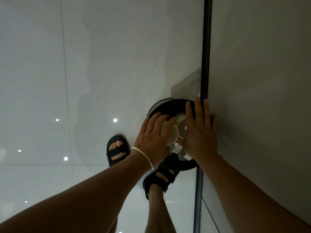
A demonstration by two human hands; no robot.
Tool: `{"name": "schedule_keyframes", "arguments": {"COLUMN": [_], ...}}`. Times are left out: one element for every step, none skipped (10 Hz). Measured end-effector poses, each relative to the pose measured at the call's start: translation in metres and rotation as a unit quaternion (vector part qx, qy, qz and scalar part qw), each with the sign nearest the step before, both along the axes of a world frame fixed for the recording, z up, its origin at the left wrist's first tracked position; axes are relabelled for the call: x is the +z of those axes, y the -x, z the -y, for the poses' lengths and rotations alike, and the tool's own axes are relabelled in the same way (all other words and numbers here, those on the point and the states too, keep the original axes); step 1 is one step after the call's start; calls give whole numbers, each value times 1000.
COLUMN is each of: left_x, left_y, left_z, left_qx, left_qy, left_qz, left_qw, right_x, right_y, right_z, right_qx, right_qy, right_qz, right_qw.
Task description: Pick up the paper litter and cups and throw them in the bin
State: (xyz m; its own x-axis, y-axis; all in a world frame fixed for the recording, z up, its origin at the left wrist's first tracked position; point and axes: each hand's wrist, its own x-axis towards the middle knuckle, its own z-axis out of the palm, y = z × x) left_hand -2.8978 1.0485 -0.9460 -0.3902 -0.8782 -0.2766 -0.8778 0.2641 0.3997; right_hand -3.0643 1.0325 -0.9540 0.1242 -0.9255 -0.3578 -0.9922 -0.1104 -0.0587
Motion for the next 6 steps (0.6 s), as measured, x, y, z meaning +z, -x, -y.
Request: {"name": "schedule_keyframes", "arguments": {"left_x": [-16, -25, -23, -7, 30, 79], "left_y": [-11, -14, -10, -12, -21, -35], "left_z": [-12, -20, -19, -16, -5, 13], "left_qx": [-39, -54, -50, -48, -60, -39], "left_qy": [-6, -5, -13, -29, -40, -39], "left_qz": [80, 100, 115, 114, 98, 79], "left_qw": [996, 994, 992, 992, 993, 995], "right_x": [-6, -10, -9, 7, 39, 81], "right_y": [-3, -4, -4, -5, -8, -16], "right_z": [1, 0, 1, -1, -9, -16], "right_qx": [-2, -4, -11, -19, -49, -72], "right_qy": [-9, -16, -31, -51, -55, -71], "right_qz": [2, -3, -2, 3, 32, 56], "right_qw": [1000, 1000, 999, 998, 997, 993]}}
